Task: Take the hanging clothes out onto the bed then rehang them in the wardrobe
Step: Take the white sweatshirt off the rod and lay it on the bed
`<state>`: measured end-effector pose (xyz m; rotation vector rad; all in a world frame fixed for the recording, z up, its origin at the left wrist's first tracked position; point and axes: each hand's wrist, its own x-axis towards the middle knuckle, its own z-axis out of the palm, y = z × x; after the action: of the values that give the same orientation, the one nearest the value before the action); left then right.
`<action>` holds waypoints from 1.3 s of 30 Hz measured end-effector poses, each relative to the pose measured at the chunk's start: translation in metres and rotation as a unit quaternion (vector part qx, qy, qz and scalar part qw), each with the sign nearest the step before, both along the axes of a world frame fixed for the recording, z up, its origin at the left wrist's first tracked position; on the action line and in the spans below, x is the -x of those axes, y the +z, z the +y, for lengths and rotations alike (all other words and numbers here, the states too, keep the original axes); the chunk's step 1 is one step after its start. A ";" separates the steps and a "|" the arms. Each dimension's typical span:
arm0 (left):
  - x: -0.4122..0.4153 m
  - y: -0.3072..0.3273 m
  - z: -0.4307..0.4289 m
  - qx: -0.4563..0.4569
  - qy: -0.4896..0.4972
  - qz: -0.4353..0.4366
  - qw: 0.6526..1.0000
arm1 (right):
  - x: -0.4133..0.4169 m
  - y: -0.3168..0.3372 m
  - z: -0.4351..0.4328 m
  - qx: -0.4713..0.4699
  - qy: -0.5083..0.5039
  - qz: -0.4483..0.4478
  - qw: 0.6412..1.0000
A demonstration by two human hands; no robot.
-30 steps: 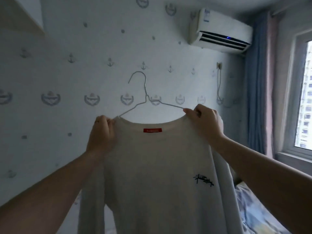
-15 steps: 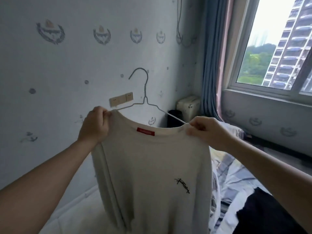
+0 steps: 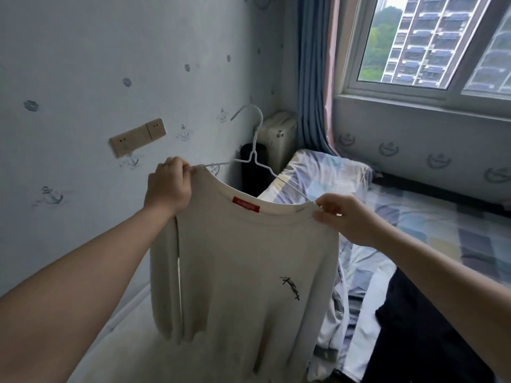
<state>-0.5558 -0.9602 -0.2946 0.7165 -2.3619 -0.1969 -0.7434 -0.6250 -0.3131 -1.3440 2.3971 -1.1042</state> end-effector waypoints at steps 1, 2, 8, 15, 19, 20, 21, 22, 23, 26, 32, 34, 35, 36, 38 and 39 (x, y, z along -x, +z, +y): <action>0.019 -0.004 -0.006 -0.005 -0.004 -0.008 1.000 | 0.014 -0.003 -0.003 -0.005 -0.011 -0.005 1.000; 0.039 -0.009 -0.012 -0.010 -0.009 -0.018 1.000 | 0.029 -0.006 -0.006 -0.008 -0.020 -0.008 1.000; 0.147 -0.042 -0.037 -0.044 -0.054 -0.067 0.995 | 0.108 -0.026 -0.019 -0.043 -0.078 -0.022 0.996; 0.247 -0.098 -0.049 -0.092 -0.096 -0.137 0.982 | 0.169 -0.068 -0.024 -0.097 -0.174 -0.060 0.978; 0.304 -0.128 -0.066 -0.117 -0.126 -0.164 0.971 | 0.204 -0.093 -0.038 -0.116 -0.229 -0.089 0.962; 0.317 -0.137 -0.071 -0.121 -0.134 -0.174 0.968 | 0.212 -0.100 -0.044 -0.125 -0.241 -0.094 0.958; 0.330 -0.145 -0.077 -0.124 -0.140 -0.185 0.965 | 0.222 -0.109 -0.051 -0.135 -0.253 -0.100 0.953; 0.342 -0.154 -0.083 -0.126 -0.144 -0.198 0.961 | 0.231 -0.117 -0.058 -0.142 -0.268 -0.110 0.946; 0.354 -0.164 -0.089 -0.129 -0.146 -0.211 0.958 | 0.239 -0.126 -0.066 -0.150 -0.285 -0.126 0.938; 0.385 -0.198 -0.110 -0.138 -0.159 -0.256 0.943 | 0.264 -0.155 -0.088 -0.177 -0.333 -0.170 0.910; 0.436 -0.277 -0.145 -0.162 -0.167 -0.335 0.913 | 0.304 -0.223 -0.137 -0.275 -0.419 -0.174 0.848; 0.452 -0.304 -0.149 -0.162 -0.160 -0.347 0.910 | 0.316 -0.250 -0.149 -0.300 -0.445 -0.155 0.829; 0.459 -0.318 -0.151 -0.160 -0.155 -0.353 0.909 | 0.323 -0.263 -0.154 -0.303 -0.448 -0.157 0.826; 0.466 -0.332 -0.153 -0.159 -0.149 -0.359 0.908 | 0.330 -0.276 -0.158 -0.301 -0.448 -0.167 0.825; 0.478 -0.359 -0.157 -0.167 -0.145 -0.366 0.904 | 0.343 -0.303 -0.166 -0.292 -0.445 -0.190 0.825; 0.484 -0.373 -0.159 -0.176 -0.148 -0.367 0.901 | 0.351 -0.317 -0.169 -0.287 -0.445 -0.197 0.825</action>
<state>-1.0401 -1.1193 -0.6676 0.6654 -3.2138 -0.5839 -1.0943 -0.7937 -0.6298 0.2374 2.6735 -0.5702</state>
